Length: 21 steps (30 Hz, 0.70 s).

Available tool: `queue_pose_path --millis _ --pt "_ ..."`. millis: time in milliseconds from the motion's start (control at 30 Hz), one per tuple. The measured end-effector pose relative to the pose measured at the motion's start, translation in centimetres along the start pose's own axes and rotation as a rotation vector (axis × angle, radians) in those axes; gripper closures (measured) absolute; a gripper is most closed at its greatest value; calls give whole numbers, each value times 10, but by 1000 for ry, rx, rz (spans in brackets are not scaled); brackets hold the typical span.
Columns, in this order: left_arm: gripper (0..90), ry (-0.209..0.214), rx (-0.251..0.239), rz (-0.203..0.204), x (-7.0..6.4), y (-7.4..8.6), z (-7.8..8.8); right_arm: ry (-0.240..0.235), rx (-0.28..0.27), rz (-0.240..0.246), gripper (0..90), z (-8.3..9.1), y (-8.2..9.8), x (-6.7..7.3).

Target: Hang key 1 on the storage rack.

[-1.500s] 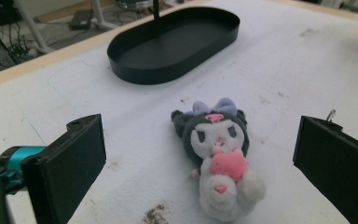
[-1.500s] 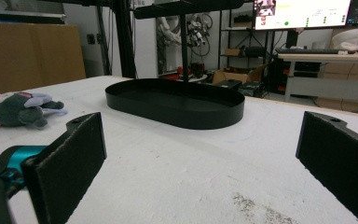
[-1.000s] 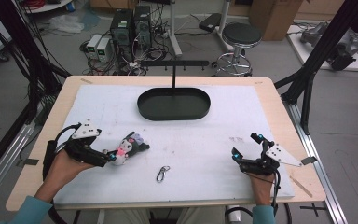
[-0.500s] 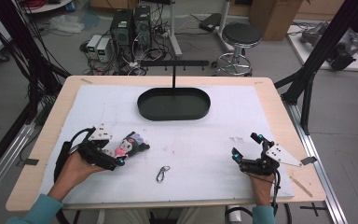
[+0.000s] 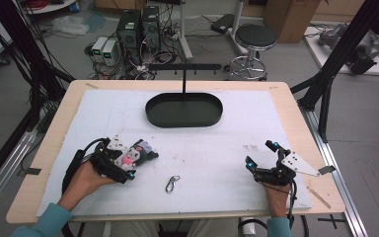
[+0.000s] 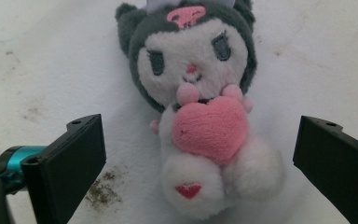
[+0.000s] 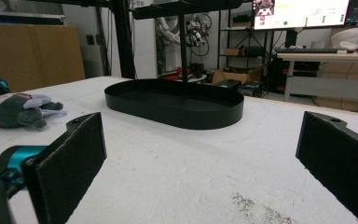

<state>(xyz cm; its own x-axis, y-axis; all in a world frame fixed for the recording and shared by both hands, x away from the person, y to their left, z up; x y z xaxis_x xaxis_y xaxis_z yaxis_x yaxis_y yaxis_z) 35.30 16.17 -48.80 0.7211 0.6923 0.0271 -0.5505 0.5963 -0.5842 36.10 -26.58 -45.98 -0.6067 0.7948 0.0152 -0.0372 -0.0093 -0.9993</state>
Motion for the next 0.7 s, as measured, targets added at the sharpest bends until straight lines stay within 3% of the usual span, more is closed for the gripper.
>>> queue_pose_path --millis 167,267,467,700 --pt "34 2 31 23 0 2 -3 -1 0 -1 7 0 0 0" --pt "164 31 40 36 -2 2 -3 -1 1 -2 7 0 0 0" --pt "293 54 46 60 -3 2 -3 -1 -1 -2 7 0 0 0" --pt "425 45 51 90 -2 1 -4 -1 1 -1 7 0 0 0"
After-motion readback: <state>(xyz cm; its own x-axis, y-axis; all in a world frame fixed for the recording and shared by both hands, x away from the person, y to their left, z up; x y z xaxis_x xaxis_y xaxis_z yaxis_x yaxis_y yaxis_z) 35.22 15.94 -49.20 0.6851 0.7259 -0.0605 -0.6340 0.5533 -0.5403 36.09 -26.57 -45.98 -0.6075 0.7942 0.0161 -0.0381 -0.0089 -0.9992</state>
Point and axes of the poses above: each handheld gripper's, and its own axes: z roughly backward along the jaws, y roughly out of its underside, x roughly to its left, the point moved 9 cm from there along -z, roughly forward along the jaws, and after that the axes turned 2 degrees about z, right-handed, at the moved point
